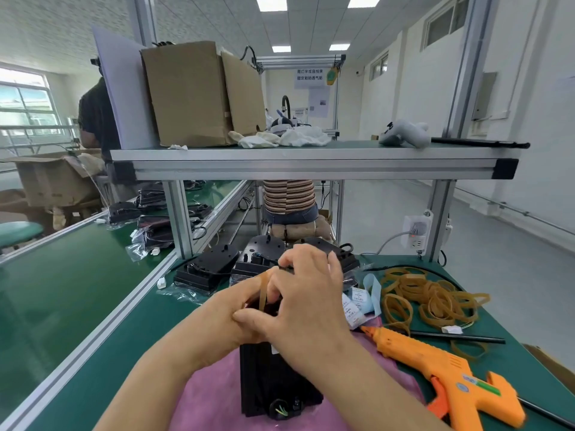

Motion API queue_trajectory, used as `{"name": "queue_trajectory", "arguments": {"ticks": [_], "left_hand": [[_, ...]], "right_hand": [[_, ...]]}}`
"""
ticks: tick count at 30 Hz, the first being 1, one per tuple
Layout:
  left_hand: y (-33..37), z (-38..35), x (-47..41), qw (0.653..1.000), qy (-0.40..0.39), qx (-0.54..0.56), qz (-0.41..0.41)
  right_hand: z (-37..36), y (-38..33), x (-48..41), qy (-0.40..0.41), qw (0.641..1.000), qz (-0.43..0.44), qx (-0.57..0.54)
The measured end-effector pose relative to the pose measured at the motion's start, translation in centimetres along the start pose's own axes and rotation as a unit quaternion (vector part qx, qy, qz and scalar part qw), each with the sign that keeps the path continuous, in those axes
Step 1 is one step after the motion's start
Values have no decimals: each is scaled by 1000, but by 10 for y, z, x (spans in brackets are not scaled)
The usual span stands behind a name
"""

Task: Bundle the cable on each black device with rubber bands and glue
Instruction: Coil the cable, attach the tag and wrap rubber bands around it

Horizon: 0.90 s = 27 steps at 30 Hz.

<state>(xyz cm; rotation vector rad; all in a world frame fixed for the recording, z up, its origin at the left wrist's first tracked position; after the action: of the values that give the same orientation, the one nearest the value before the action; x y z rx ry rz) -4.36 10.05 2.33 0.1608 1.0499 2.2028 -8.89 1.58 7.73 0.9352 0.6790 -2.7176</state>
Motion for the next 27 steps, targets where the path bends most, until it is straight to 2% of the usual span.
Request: {"name": "queue_trajectory", "arguments": {"ticks": [3,8,15,20,27], "left_hand": [[-1,-1,0,999,-3,33,-6],[-7,0,3,999,6,39,4],[-8,-1,5,999,22,22,-8],[-16,-1,4,999,29,-11,12],[-22,-5,2,999,21,-19,29]], "right_hand": [[-15,5,-8,-71,997,-36,15],[-22,5,-14,-118,991,-65,-8],[-11,-3,-19,-106,991,-52,65],[4,4,-26,-89,995,-11,48],[8,43,-31,-94,990,-57,90]]}}
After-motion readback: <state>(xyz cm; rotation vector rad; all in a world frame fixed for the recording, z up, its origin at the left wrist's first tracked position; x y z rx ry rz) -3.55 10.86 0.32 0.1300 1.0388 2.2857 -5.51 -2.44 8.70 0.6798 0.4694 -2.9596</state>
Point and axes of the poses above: each hand's wrist, its own x-axis away from the middle knuckle, its own z-axis out of the back of the hand, y = z × x, the point moved 10 cm from there along -x, towards the middle knuckle, and after that the axes turned 5 degrees about -x, right-handed, at the moved point
